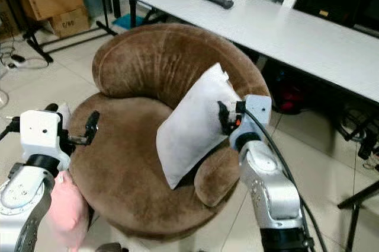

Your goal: Move the pillow to the sofa from floor

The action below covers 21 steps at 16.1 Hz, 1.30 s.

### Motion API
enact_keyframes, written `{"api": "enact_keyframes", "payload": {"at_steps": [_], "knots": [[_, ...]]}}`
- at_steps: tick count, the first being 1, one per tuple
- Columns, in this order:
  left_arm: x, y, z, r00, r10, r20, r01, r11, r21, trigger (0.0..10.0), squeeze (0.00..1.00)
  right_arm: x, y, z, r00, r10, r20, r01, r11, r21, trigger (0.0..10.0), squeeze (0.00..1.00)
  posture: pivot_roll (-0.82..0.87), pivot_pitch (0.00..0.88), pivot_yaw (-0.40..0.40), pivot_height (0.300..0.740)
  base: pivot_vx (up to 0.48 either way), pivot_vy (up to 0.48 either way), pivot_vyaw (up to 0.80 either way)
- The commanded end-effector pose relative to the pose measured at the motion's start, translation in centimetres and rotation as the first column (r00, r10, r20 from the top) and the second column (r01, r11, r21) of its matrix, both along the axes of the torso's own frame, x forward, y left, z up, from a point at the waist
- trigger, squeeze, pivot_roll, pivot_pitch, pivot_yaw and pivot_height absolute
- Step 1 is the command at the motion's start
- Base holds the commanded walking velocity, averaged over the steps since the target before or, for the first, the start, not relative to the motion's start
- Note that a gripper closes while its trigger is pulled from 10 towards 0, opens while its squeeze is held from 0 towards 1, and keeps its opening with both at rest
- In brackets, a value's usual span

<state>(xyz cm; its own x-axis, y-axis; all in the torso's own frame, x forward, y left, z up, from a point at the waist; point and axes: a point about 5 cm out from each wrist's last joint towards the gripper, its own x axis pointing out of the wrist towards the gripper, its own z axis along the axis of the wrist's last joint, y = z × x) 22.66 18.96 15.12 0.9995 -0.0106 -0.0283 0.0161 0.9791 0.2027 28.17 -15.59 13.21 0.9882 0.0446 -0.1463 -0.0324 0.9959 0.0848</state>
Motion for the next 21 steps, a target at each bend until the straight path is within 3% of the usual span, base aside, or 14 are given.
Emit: {"api": "enact_keyframes", "payload": {"at_steps": [1, 3, 6, 8, 9, 14, 16, 21], "knots": [[0.1, -0.3, -0.2, 1.0, -0.013, -0.005, 0.013, 1.0, 0.007, 10.0, 0.0, 0.0, -0.2, 0.7, 0.999, -0.006, 0.046, 0.008, 0.999, -0.039, 10.0, 0.0, 0.15, 0.0, -0.101, 0.74, 0.0, 0.0, 0.0], [0.1, -0.2, -0.2, 1.0, -0.011, 0.001, 0.011, 1.0, 0.017, 10.0, 0.0, 0.1, -0.3, 1.8, 0.995, 0.007, 0.103, -0.003, 0.999, -0.035, 10.0, 0.0, 0.15, 0.0, -0.101, 0.74, 0.0, 0.0, 0.0], [0.3, -0.2, -0.1, 1.0, -0.005, 0.016, 0.004, 1.0, 0.029, 10.0, 0.0, 0.2, -0.5, 1.9, 0.994, 0.005, 0.113, 0.0, 0.999, -0.037, 10.0, 0.0, 0.15, 0.0, -0.106, 0.74, 0.0, 0.0, 0.0], [0.3, -0.2, -0.2, 1.0, 0.001, 0.019, -0.002, 1.0, 0.029, 10.0, 0.0, 0.4, -0.7, 2.4, 0.979, -0.055, 0.198, 0.066, 0.997, -0.051, 10.0, 0.0, 0.15, 0.0, -0.112, 0.74, 0.0, 0.0, 0.0], [0.2, -0.2, -0.2, 1.0, 0.007, 0.02, -0.008, 1.0, 0.027, 10.0, 0.0, 0.5, -0.1, 1.8, 0.989, 0.02, 0.144, -0.017, 1.0, -0.02, 10.0, 0.0, 0.16, 0.0, -0.12, 0.74, 0.0, 0.0, 0.0], [-0.1, 0.2, -0.3, 0.999, 0.04, 0.017, -0.04, 0.999, 0.019, 10.0, 0.0, 0.3, 0.6, 0.5, 0.992, 0.108, 0.058, -0.106, 0.994, -0.025, 10.0, 0.0, 0.17, 0.0, -0.139, 0.74, 0.0, 0.0, 0.0], [-0.2, 0.2, -0.4, 0.999, 0.047, 0.012, -0.048, 0.999, 0.022, 10.0, 0.0, 0.3, 0.7, 0.2, 0.992, 0.115, 0.045, -0.113, 0.992, -0.055, 10.0, 0.0, 0.17, 0.0, -0.139, 0.74, 0.0, 0.268, 0.0], [-0.1, 0.2, -0.4, 0.999, 0.049, 0.008, -0.049, 0.998, 0.028, 10.0, 0.0, 0.2, 0.5, -0.1, 0.994, 0.102, 0.029, -0.102, 0.995, -0.02, 10.0, 0.0, 0.16, 0.0, -0.135, 0.74, 0.0, 0.299, 0.0]]}}
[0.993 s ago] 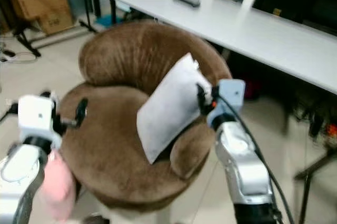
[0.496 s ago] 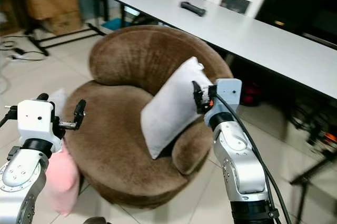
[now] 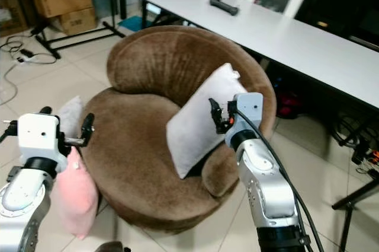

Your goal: Move the pillow to the sofa from floor

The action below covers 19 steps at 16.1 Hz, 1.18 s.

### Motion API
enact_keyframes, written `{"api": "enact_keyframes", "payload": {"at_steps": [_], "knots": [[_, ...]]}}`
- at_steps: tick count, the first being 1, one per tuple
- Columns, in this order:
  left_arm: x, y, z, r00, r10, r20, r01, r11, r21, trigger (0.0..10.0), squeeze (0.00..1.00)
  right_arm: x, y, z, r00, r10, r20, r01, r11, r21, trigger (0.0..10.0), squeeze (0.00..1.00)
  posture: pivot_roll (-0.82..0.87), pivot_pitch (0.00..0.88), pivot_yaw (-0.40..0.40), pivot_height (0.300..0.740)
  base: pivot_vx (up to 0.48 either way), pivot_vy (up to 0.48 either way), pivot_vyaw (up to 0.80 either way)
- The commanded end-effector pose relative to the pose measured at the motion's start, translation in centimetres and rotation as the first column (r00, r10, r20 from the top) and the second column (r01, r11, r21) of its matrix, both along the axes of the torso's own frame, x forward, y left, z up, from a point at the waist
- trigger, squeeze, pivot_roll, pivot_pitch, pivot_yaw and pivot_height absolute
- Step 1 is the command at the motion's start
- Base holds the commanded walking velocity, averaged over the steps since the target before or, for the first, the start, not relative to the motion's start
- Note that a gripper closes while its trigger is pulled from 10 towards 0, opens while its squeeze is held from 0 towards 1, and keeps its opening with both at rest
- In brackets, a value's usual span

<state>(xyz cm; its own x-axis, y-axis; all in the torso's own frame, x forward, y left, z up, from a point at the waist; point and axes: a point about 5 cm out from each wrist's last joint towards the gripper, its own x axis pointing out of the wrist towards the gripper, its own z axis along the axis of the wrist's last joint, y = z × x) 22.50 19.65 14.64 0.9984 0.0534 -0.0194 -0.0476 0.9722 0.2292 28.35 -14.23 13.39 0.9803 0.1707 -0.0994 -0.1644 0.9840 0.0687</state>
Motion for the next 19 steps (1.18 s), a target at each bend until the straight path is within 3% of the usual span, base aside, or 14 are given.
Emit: {"api": "enact_keyframes", "payload": {"at_steps": [1, 19], "knots": [[0.11, -0.47, 0.07, 1.0, -0.016, -0.001, 0.016, 1.0, 0.001, 10.0, 0.0, -0.02, -0.89, -0.28, 0.999, -0.029, -0.019, 0.029, 0.999, -0.024, 10.0, 0.0, 0.16, 0.0, -0.13, 0.74, 0.0, 0.3, 0.0], [0.14, -0.64, -0.2, 0.999, -0.033, -0.022, 0.032, 0.999, -0.01, 10.0, 0.0, -0.24, -0.73, -0.56, 1.0, -0.016, -0.025, 0.015, 0.998, -0.066, 10.0, 0.0, 0.14, 0.0, -0.12, 0.74, 0.0, 0.3, 0.0]]}}
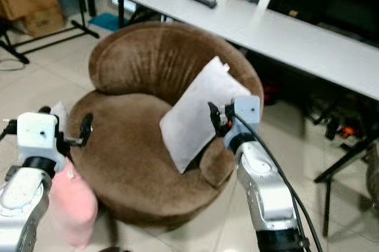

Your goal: Move the pillow to the sofa from floor

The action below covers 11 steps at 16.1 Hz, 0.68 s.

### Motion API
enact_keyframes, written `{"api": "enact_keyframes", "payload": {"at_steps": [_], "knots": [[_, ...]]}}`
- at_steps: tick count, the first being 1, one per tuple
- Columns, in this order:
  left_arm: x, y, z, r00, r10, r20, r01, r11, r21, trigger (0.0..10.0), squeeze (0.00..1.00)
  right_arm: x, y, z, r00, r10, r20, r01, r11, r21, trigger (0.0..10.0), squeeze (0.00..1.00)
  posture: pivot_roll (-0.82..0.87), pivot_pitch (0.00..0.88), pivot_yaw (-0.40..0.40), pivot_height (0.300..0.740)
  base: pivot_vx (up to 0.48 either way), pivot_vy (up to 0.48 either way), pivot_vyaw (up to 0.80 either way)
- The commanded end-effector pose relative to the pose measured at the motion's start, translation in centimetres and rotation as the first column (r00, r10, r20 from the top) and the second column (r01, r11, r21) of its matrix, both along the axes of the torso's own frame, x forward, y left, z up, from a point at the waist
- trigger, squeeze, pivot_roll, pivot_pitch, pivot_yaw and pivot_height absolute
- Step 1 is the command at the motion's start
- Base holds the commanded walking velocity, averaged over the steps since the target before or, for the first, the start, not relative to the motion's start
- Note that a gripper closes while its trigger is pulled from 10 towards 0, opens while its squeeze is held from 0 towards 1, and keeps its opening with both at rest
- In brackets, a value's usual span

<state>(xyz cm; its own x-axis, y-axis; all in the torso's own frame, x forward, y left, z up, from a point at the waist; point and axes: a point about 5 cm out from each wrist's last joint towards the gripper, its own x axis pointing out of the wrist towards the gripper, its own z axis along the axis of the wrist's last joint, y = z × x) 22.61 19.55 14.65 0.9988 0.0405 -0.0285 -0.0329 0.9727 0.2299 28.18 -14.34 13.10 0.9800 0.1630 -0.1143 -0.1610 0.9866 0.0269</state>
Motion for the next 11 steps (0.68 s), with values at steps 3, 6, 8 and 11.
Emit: {"api": "enact_keyframes", "payload": {"at_steps": [3, 6, 8, 11], "knots": [[-0.04, -0.56, -0.24, 1.0, -0.018, -0.014, 0.017, 1.0, -0.011, 10.0, 0.0, -0.14, -0.23, -0.28, 1.0, 0.01, -0.014, -0.011, 0.999, -0.046, 10.0, 0.0, 0.14, 0.0, -0.123, 0.74, 0.0, 0.304, 0.0], [-0.09, -0.58, -0.26, 1.0, -0.017, -0.015, 0.017, 1.0, -0.012, 10.0, 0.0, -0.17, -0.13, -0.19, 1.0, 0.02, -0.003, -0.02, 0.998, -0.061, 10.0, 0.0, 0.14, 0.0, -0.123, 0.74, 0.0, 0.299, 0.0], [-0.12, -0.63, -0.28, 1.0, -0.017, -0.015, 0.017, 1.0, -0.013, 10.0, 0.0, -0.18, -0.21, -0.17, 1.0, 0.023, 0.001, -0.023, 0.997, -0.067, 10.0, 0.0, 0.14, 0.0, -0.124, 0.74, 0.0, 0.3, 0.0], [-0.12, -0.62, -0.29, 1.0, -0.016, -0.016, 0.016, 1.0, -0.013, 10.0, 0.0, -0.19, -0.3, -0.23, 1.0, 0.017, -0.001, -0.017, 0.998, -0.065, 10.0, 0.0, 0.14, 0.0, -0.126, 0.74, 0.0, 0.298, 0.0]]}}
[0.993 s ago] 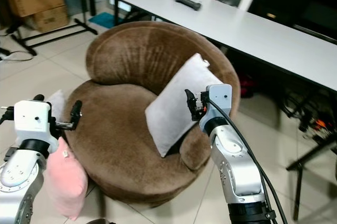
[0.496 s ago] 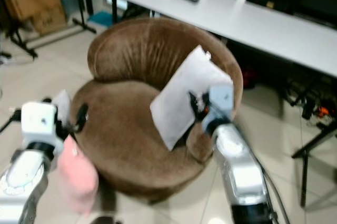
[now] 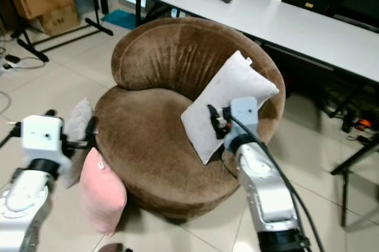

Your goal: Move the pillow to the sofa from floor

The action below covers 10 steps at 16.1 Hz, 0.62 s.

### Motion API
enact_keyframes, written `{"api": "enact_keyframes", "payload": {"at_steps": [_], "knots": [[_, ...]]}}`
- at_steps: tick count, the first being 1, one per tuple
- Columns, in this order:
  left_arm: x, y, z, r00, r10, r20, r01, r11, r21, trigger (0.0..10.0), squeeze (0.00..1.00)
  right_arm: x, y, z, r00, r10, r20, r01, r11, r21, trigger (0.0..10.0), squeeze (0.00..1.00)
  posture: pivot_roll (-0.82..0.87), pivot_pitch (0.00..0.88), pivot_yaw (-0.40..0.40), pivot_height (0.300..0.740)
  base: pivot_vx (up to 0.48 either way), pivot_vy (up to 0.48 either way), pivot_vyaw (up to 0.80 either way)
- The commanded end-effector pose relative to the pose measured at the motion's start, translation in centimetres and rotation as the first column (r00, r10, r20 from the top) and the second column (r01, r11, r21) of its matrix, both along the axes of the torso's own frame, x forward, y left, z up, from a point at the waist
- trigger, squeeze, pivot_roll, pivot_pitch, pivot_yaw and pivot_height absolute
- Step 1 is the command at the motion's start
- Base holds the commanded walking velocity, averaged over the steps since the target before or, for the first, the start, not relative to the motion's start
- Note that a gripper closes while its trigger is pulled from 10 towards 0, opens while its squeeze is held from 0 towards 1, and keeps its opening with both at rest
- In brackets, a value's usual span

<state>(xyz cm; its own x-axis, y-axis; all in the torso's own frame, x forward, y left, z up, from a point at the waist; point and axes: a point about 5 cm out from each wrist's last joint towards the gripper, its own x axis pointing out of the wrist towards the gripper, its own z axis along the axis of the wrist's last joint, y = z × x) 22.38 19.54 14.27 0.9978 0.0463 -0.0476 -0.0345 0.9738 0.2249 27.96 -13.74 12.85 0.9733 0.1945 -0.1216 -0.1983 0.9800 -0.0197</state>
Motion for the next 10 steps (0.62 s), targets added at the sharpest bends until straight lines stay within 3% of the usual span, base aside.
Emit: {"api": "enact_keyframes", "payload": {"at_steps": [1, 10], "knots": [[0.12, -0.65, 0.08, 1.0, -0.023, 0.004, 0.023, 1.0, -0.005, 10.0, 0.0, 0.02, -0.98, -0.16, 0.999, -0.035, -0.009, 0.035, 0.999, -0.011, 10.0, 0.0, 0.14, 0.0, -0.128, 0.74, 0.0, 0.307, 0.0], [0.32, -0.73, 0.15, 0.999, -0.038, 0.009, 0.038, 0.999, 0.003, 10.0, 0.0, -0.08, -1.21, -0.62, 0.996, -0.081, -0.028, 0.081, 0.996, 0.025, 10.0, 0.0, 0.14, 0.0, -0.125, 0.74, 0.0, 0.3, 0.0]]}}
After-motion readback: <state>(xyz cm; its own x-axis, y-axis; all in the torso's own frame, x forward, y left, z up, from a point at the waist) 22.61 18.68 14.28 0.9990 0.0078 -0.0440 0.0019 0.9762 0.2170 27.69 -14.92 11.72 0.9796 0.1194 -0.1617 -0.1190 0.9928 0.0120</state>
